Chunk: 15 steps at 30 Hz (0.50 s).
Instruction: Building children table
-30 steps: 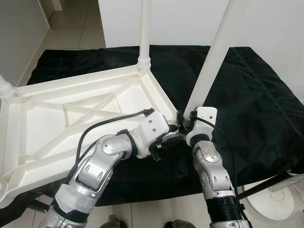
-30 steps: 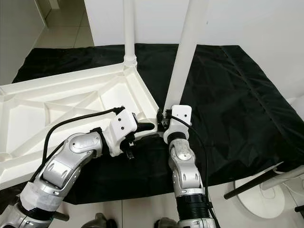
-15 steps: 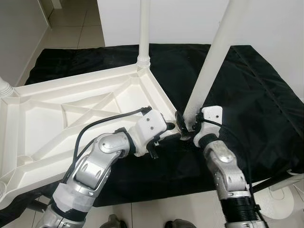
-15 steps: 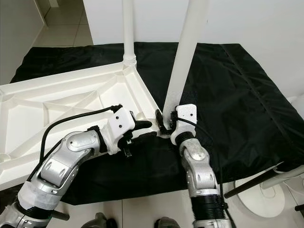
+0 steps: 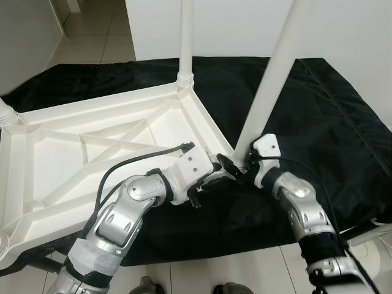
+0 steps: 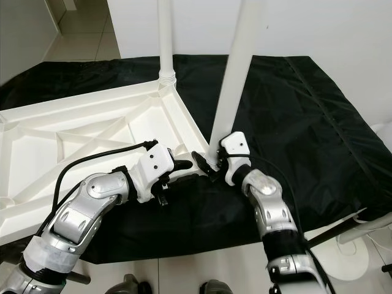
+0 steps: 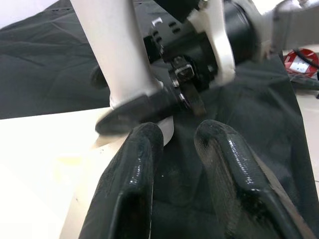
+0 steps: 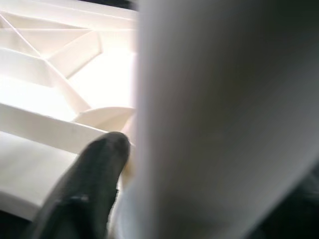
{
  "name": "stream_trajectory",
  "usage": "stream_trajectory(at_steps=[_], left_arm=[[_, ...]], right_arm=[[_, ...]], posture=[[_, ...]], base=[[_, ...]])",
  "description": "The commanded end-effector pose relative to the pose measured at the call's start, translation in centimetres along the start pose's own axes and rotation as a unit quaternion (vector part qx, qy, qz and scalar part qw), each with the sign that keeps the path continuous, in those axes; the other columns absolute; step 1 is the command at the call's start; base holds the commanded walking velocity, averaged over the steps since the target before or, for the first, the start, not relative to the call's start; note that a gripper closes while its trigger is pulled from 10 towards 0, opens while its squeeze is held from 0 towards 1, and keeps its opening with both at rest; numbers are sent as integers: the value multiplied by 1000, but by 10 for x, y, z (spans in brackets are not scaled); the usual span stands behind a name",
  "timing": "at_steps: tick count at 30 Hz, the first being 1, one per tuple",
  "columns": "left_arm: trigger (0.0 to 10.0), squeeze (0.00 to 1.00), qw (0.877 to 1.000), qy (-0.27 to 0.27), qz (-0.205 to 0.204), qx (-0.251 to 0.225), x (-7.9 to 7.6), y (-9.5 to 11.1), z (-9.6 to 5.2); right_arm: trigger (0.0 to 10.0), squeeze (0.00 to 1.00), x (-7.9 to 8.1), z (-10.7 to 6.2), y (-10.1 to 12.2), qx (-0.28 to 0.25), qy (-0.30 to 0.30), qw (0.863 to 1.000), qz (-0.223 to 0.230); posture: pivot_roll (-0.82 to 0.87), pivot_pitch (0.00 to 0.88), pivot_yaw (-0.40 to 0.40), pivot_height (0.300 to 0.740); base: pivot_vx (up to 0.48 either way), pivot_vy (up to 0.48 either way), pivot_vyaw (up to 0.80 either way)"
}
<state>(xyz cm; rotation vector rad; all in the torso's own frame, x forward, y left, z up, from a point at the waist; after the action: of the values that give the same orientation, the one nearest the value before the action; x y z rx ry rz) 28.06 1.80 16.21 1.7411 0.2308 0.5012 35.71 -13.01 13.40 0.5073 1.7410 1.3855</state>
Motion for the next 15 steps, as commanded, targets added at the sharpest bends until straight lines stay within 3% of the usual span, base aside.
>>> stream_trajectory(at_steps=[1, 7, 8, 9, 10, 13, 15], left_arm=[[10000, 0, 998, 64, -4, 3, 10, -6, 0], [10000, 0, 997, 73, -3, 2, 11, -7, -1], [10000, 0, 997, 75, -2, 1, 11, -6, -1], [10000, 0, 997, 76, -3, 0, 12, -6, -1], [10000, 0, 997, 77, -2, 0, 12, -6, -1], [10000, 0, 997, 78, -1, 0, 12, -6, -1], [10000, 0, 997, 79, -1, -2, 13, -5, -1]], right_arm=[[0, 0, 2, 3, -5, 10, 14, 1000, -16], [0, 0, 1, 4, -7, 7, 30, 999, -19], [706, 0, 3, 4, -8, 7, 37, 999, -16], [8588, 0, 5, 4, -10, 7, 41, 999, -15], [10000, 0, 7, 4, -11, 9, 47, 999, -6], [10000, 0, 9, 4, -13, 10, 53, 999, 3], [10000, 0, 0, 3, -18, 23, -8, 999, 29]], posture=[[-86, 34, 16, 740], [-77, 26, 10, 740], [-76, 25, 10, 740], [-79, 31, 10, 740], [-78, 30, 9, 740], [-78, 30, 9, 740], [-84, 36, 12, 740]], base=[[0, 0, 0], [0, 0, 0], [0, 0, 0], [0, 0, 0], [0, 0, 0], [0, 0, 0], [0, 0, 0]])
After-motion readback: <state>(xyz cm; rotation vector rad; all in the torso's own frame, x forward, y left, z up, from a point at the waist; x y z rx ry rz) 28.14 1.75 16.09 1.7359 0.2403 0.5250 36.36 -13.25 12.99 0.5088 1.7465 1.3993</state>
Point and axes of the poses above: a point about 5 cm out from each wrist's last joint towards the gripper, its own z axis pointing out of the wrist towards the gripper, its own y axis along the axis of the wrist's last joint, x = y × z, the point moved 4 cm from there along z, pointing out of the wrist towards the gripper, and after that the axes turned 7 degrees about -z, right-handed, at the moved point
